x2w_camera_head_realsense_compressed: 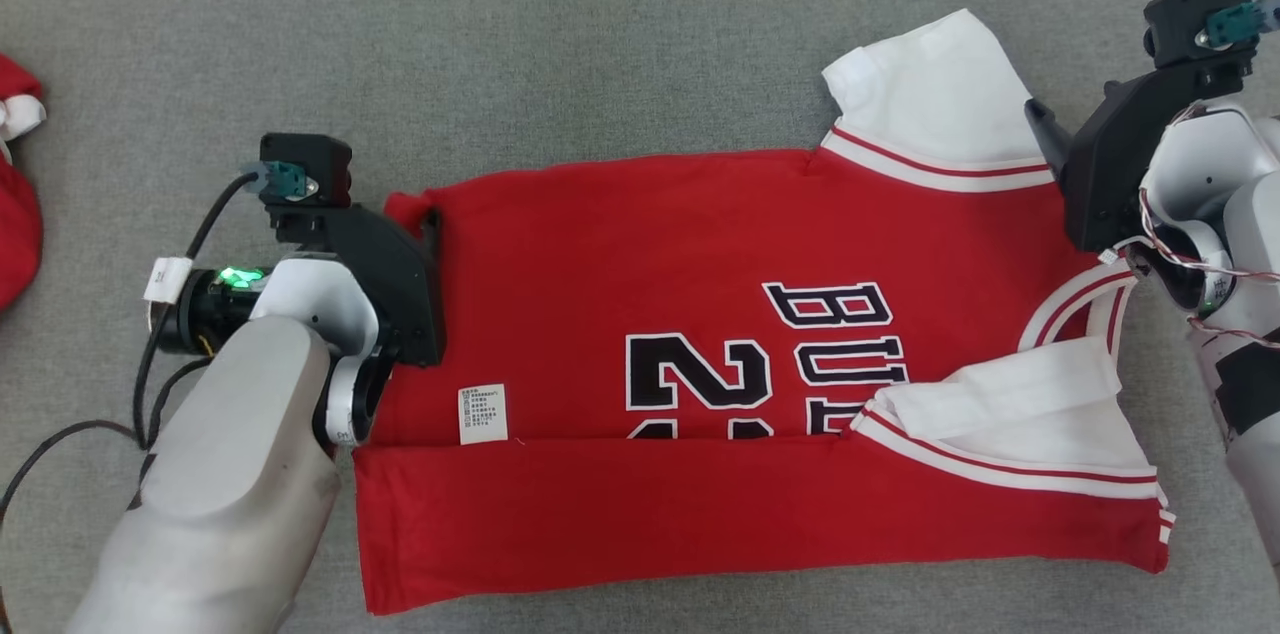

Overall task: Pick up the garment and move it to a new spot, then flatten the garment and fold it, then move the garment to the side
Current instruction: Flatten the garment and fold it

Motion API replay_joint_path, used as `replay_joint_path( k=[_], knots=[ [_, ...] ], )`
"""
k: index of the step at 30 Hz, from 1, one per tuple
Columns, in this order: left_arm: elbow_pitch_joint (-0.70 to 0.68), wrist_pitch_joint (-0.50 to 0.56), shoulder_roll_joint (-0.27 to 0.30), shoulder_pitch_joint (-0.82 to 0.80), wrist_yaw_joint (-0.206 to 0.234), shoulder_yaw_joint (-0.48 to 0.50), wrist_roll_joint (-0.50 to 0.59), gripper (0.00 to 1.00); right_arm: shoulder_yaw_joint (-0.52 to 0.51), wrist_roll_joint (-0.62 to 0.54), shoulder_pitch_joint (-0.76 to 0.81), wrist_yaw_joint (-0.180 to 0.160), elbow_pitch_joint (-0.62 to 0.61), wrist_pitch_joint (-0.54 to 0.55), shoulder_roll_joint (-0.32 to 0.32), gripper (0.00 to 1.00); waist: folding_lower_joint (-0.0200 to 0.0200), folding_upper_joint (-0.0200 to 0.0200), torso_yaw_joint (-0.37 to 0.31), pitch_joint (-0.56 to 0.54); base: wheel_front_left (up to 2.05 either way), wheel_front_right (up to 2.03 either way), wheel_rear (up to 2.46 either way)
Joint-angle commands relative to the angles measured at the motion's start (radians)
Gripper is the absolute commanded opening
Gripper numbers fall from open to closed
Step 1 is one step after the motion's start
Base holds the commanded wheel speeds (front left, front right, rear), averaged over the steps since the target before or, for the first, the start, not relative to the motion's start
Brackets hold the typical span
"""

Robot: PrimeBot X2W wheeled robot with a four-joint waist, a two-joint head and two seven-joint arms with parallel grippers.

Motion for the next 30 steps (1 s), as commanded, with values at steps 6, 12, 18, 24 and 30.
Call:
replay_joint_path(
  k=[6, 12, 18, 24, 30],
  knots=[
    [0.036, -0.039, -0.025, -0.023, 0.011, -0.016, 0.018, 0.00, 0.012, 0.012, -0.044, -0.002, 0.042, -0.016, -0.027, 1.00, -0.0002, -0.0002, 0.021, 0.033, 0.00, 0.00, 0.00],
    [0.022, -0.093, -0.049, -0.016, 0.010, -0.022, 0.020, 0.00, 0.006, -0.004, -0.086, -0.002, 0.080, -0.058, -0.030, 1.00, -0.0002, -0.0002, 0.044, 0.061, 0.00, 0.00, 0.00],
    [0.015, -0.119, -0.064, -0.002, 0.005, -0.035, 0.017, 0.00, 0.009, -0.033, -0.127, -0.002, 0.137, -0.080, -0.026, 1.00, -0.0002, -0.0002, 0.069, 0.084, 0.00, 0.00, 0.00],
    [0.010, -0.128, -0.076, -0.014, -0.004, -0.052, 0.019, 0.00, -0.024, -0.081, -0.170, -0.002, 0.205, -0.119, -0.022, 1.00, -0.0002, -0.0002, 0.097, 0.107, 0.00, 0.00, 0.00],
    [0.007, -0.128, -0.092, -0.021, -0.004, -0.068, 0.020, 0.00, -0.034, -0.093, -0.210, -0.002, 0.272, -0.121, -0.015, 1.00, -0.0002, -0.0002, 0.117, 0.128, 0.00, 0.00, 0.00]
  ],
)
